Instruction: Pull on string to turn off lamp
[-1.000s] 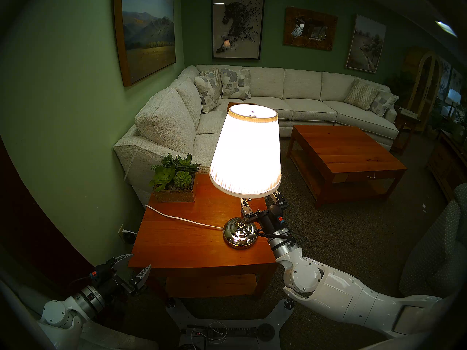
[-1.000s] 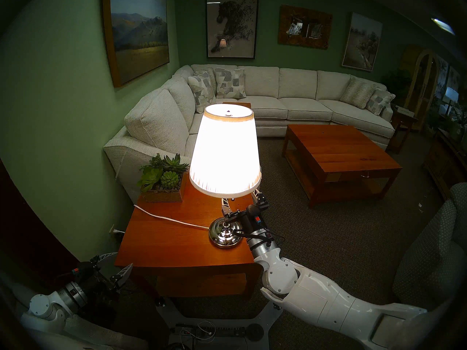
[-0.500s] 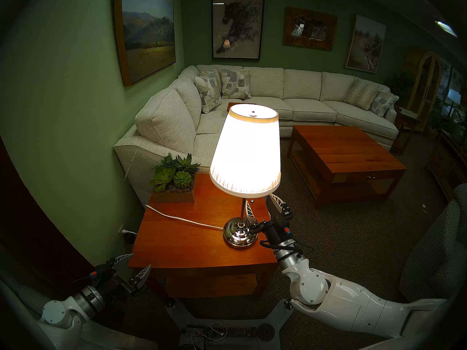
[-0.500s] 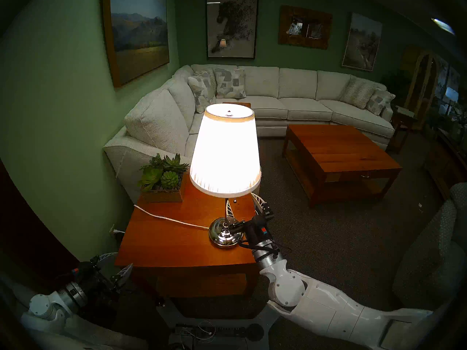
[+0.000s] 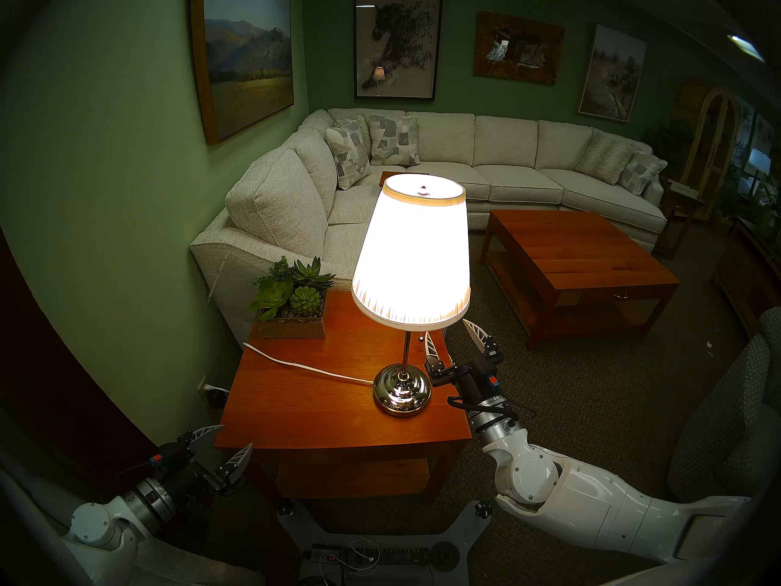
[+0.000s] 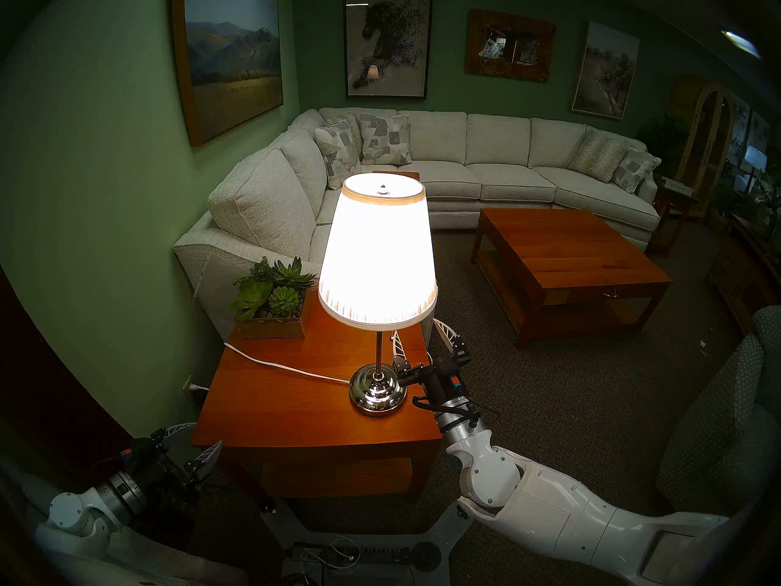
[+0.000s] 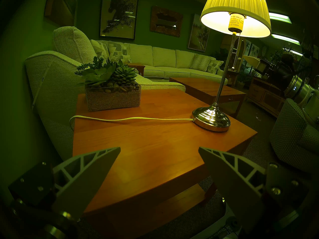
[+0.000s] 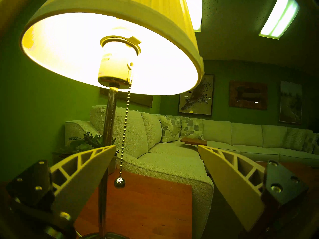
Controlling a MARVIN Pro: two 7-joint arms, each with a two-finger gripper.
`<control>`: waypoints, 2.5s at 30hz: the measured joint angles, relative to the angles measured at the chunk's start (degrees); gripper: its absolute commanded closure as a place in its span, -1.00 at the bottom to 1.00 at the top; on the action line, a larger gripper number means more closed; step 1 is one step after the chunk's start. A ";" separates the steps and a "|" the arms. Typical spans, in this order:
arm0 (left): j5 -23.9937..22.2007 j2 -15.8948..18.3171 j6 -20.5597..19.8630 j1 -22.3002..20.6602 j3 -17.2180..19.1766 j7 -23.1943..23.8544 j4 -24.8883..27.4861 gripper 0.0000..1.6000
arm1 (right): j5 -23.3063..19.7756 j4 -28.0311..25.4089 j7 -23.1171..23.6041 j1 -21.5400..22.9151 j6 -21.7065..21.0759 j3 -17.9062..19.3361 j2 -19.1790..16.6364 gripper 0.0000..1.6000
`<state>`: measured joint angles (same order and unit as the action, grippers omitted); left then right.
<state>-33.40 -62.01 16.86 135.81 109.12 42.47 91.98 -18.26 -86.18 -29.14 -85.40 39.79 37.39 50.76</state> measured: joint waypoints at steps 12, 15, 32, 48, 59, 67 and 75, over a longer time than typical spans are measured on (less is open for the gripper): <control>0.01 0.00 0.00 0.00 0.00 0.00 -0.01 -1.00 | -1.63 3.64 3.45 2.20 0.02 -0.16 2.20 -1.00; 0.01 0.00 0.00 0.00 0.00 0.00 -0.01 -1.00 | -1.96 4.81 4.18 2.86 0.02 -0.03 2.64 -1.00; 0.01 0.00 0.00 0.00 -0.01 0.01 -0.02 -1.00 | -1.95 5.91 6.79 5.22 -0.54 0.16 5.24 -1.00; 0.02 0.00 -0.01 0.00 0.00 0.01 0.00 -1.00 | -1.23 6.46 6.57 5.46 -1.31 0.33 6.17 1.00; 0.02 0.00 -0.02 0.00 0.00 0.01 0.01 -1.00 | -1.88 8.37 7.26 5.43 -0.31 0.26 6.76 1.00; 0.02 0.00 -0.03 0.00 0.00 0.01 0.02 -1.00 | -3.30 10.65 8.81 5.28 0.40 -0.21 7.29 1.00; 0.02 0.00 -0.03 0.00 0.00 0.01 0.02 -1.00 | -3.16 12.41 9.71 4.95 0.83 -1.00 8.26 1.00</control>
<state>-33.38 -62.01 16.83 135.81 109.13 42.48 92.00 -21.43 -73.78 -19.43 -80.46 40.62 36.39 59.02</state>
